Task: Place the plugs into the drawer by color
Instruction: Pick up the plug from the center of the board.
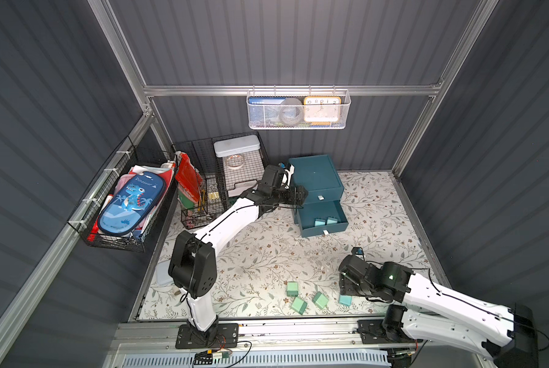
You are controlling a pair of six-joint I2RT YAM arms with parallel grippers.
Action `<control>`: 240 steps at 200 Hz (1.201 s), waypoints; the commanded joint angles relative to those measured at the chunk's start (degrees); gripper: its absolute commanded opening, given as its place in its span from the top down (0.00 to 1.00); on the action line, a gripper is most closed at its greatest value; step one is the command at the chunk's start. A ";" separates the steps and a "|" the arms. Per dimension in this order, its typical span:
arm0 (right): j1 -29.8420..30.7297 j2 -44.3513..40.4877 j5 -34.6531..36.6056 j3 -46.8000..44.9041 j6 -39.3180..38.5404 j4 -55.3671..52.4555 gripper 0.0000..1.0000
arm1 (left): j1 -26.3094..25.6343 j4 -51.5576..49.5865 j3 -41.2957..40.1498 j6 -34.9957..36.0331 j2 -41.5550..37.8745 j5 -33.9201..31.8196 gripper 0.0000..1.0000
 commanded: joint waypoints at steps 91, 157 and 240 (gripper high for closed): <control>5.20 4.75 -0.38 -7.81 17.52 7.68 0.25 | -0.22 -4.12 6.06 0.37 6.54 -3.93 0.18; 5.23 10.43 0.96 -9.76 18.36 12.30 0.45 | -0.22 -3.27 3.92 0.49 5.72 -3.22 0.18; -0.47 8.39 9.02 3.14 2.84 9.01 0.75 | -0.22 -2.62 3.41 0.72 7.10 -1.99 0.18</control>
